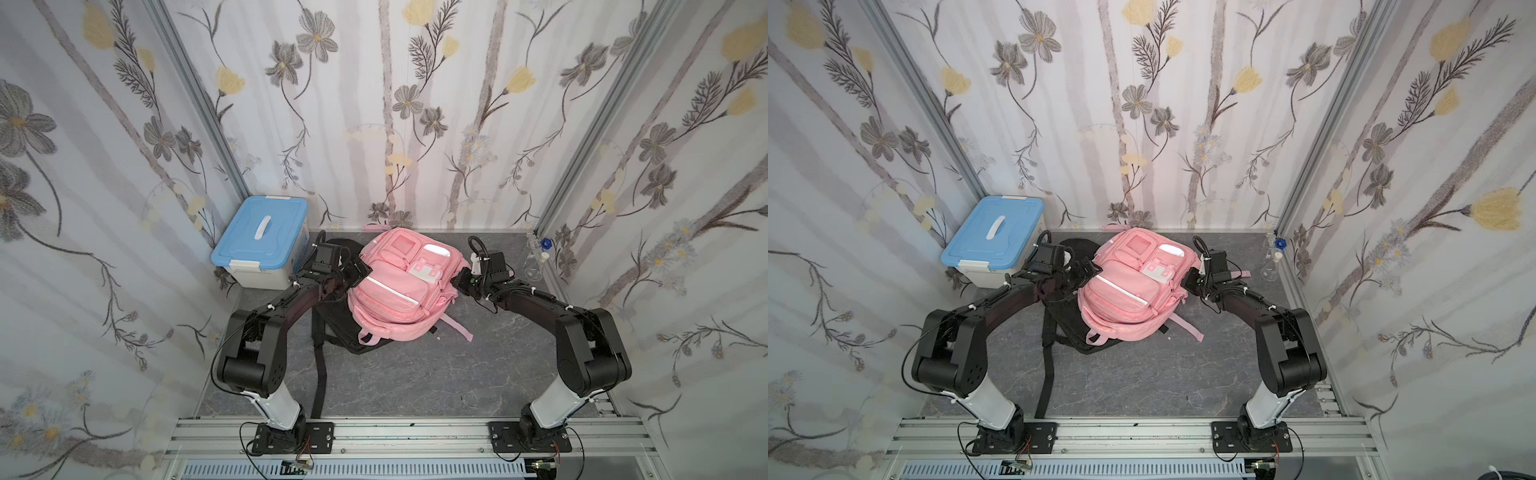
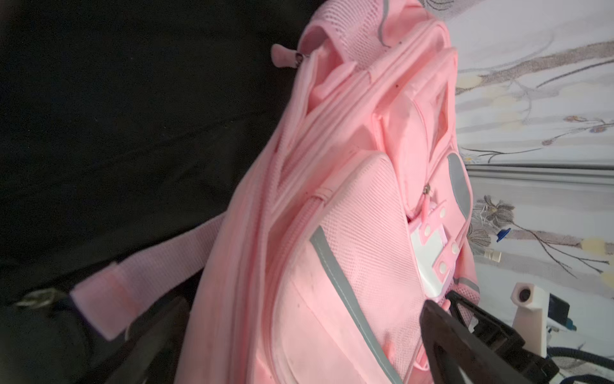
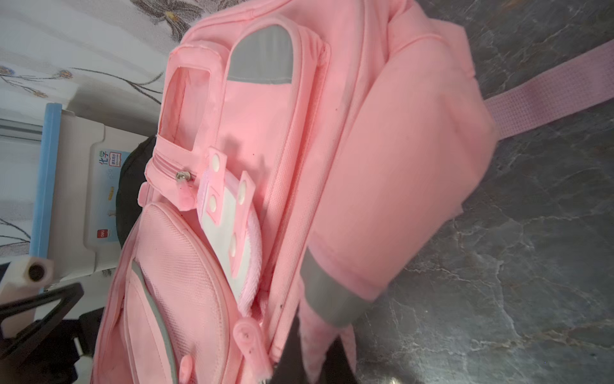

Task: Zip up the backpack
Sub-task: Adjust the backpack at the center of the board.

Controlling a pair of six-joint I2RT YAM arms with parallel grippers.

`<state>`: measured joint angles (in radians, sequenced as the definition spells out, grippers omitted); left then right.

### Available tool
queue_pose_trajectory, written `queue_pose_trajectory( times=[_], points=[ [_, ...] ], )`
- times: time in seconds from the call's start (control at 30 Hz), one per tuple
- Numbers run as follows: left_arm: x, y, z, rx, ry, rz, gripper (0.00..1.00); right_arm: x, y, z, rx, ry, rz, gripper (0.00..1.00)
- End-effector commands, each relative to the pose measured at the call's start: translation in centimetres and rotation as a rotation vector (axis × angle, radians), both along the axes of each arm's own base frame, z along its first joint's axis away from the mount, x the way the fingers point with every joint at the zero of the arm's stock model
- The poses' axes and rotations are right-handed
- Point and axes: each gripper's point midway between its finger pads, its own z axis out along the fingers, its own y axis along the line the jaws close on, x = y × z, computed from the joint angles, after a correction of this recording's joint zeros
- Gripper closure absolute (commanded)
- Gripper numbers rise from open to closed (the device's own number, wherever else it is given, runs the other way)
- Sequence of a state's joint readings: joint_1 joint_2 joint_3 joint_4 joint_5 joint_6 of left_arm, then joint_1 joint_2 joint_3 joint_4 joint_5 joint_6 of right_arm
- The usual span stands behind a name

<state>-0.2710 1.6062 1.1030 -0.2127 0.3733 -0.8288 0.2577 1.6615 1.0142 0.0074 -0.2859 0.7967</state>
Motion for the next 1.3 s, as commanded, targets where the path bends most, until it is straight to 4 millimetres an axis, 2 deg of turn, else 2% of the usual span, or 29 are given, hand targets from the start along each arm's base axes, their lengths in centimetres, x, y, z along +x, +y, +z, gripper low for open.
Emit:
queue_pose_trajectory(
  times=[0.0,0.1,0.17,0.2,0.33,0.47,0.57,0.7,0.87,0.97,1.13,1.27],
  points=[
    [-4.7,0.8,-0.5,0.079,0.101,-0.019,0.0,1.2,0.3,2.6,0.032,-0.094,-0.067,1.0],
    [-8.1,1.3,-0.8,0.101,0.166,-0.023,0.0,0.7,-0.5,2.2,0.01,-0.082,-0.133,1.0],
    [-10.2,1.6,-1.4,0.1,0.207,-0.026,0.0,0.4,-1.5,3.2,0.03,-0.107,-0.199,1.0],
    [-11.2,2.0,-1.9,0.102,0.238,-0.017,0.0,-0.1,-2.2,2.5,0.028,-0.088,-0.235,1.0],
    [-13.9,2.5,-2.4,0.094,0.28,-0.006,0.0,-0.7,-2.8,2.8,0.067,-0.092,-0.296,1.0],
    [-15.3,2.5,-1.3,0.061,0.269,-0.003,0.0,-1.1,-3.4,2.7,0.095,-0.084,-0.35,1.0],
    [-15.0,1.9,-2.3,-0.016,0.232,0.021,0.0,-0.8,-2.9,2.6,0.125,-0.071,-0.346,1.0],
    [-11.9,0.4,-2.6,-0.119,0.127,0.035,0.0,-0.9,-2.3,1.4,0.191,-0.042,-0.355,1.0],
    [-8.6,-1.6,-0.7,-0.222,0.01,0.035,0.0,-0.6,-1.6,1.3,0.26,-0.031,-0.359,1.0],
    [-8.0,-2.0,0.3,-0.23,-0.022,0.018,0.02,-0.6,-1.4,1.5,0.279,-0.021,-0.359,1.0],
    [-7.6,-3.3,-0.6,-0.267,0.011,-0.002,0.12,-0.6,-1.1,2.4,0.314,-0.025,-0.361,1.0],
    [-8.4,-3.7,-0.3,-0.259,0.031,-0.024,0.1,0.0,-0.5,2.6,0.403,-0.009,-0.378,1.0]
  ],
)
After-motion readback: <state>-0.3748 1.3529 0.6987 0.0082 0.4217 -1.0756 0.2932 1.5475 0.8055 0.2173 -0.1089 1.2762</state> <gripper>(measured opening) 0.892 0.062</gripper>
